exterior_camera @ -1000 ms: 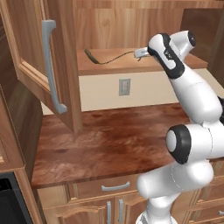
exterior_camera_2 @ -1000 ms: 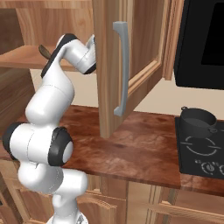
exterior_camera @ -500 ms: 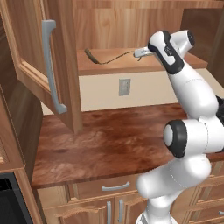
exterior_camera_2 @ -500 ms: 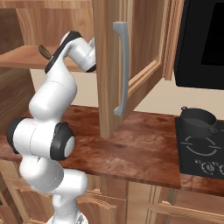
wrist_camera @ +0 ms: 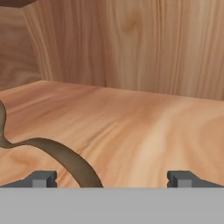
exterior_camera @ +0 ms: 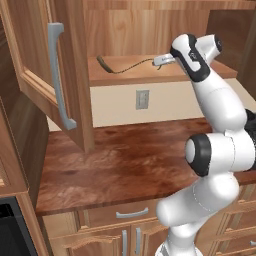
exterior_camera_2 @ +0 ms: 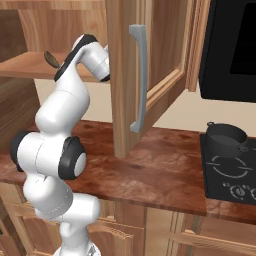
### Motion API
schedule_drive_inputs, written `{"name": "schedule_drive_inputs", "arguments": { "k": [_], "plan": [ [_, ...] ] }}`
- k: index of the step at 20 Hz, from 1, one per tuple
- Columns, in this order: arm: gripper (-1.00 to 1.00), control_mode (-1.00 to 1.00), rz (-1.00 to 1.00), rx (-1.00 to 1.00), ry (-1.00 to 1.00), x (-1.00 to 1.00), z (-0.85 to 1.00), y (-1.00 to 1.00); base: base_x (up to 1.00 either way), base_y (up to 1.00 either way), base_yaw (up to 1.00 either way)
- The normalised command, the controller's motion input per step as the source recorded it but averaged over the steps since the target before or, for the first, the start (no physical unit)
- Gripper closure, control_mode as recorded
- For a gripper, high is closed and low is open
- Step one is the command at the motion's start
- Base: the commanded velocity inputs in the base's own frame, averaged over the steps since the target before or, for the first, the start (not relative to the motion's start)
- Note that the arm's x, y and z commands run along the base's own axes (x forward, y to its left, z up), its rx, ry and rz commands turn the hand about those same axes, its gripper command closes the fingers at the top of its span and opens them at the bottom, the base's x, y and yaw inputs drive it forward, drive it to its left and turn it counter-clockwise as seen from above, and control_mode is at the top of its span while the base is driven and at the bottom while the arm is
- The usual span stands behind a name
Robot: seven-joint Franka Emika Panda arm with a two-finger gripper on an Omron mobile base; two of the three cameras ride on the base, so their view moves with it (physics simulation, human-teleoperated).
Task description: Open the cabinet and move the ladle to the pot. Then close the cabinet.
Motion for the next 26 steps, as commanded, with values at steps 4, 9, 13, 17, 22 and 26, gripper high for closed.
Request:
{"name": "schedule_drive_inputs", "arguments": {
  "k": [4, 9, 13, 17, 22, 26],
  "plan": [
    [-1.00, -1.00, 0.04, 0.00, 0.00, 0.10, -0.01, 0.01, 0.00, 0.00, 0.00],
    [-1.00, -1.00, 0.03, 0.00, 0.00, 0.12, 0.00, 0.04, 0.00, 0.00, 0.00],
    [-1.00, -1.00, 0.03, 0.00, 0.00, 0.10, 0.00, 0.03, 0.00, 0.00, 0.00],
    [-1.00, -1.00, 0.03, 0.00, 0.00, 0.07, 0.00, 0.02, 0.00, 0.00, 0.00],
    [-1.00, -1.00, 0.03, 0.00, 0.00, 0.10, 0.00, 0.04, 0.00, 0.00, 0.00],
    [-1.00, -1.00, 0.03, 0.00, 0.00, 0.07, -0.02, 0.07, 0.00, 0.00, 0.00]
  ]
}}
